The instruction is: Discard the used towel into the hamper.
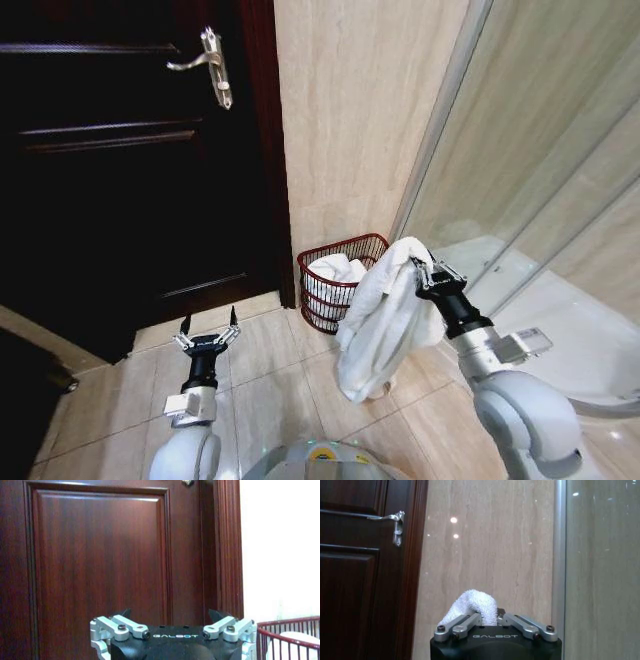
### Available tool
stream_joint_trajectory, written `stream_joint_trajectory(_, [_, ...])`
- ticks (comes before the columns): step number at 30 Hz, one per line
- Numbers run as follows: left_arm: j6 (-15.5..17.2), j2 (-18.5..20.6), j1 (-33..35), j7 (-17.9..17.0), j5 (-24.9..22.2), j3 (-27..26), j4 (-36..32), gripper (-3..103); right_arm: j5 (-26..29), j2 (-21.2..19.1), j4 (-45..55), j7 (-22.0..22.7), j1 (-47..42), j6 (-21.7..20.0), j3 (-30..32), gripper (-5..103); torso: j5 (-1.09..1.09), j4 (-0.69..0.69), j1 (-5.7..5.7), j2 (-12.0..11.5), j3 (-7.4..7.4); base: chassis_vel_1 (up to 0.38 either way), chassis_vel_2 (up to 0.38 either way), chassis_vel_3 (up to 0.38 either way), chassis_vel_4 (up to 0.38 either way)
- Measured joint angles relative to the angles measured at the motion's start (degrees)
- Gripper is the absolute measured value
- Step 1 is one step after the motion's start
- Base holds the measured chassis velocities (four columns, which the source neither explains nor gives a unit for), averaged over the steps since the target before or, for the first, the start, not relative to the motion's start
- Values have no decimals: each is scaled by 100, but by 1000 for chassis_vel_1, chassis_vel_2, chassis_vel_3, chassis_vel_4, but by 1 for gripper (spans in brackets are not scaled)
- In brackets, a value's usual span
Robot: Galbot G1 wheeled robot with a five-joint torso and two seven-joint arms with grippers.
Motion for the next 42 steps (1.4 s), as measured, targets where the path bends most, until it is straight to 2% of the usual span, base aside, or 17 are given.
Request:
stream_joint_trajectory(21, [16,2,-37,25,40,-4,24,100,-68,46,0,138,-94,-182,-13,6,0,0,133,501,371,2,-3,-3,2])
stream_joint_trajectory(42, [6,3,1,38,5,-14,-13,100,-63,37,0,201,-129,-76,-30,6,0,1,263,900,634,26,-26,-22,25])
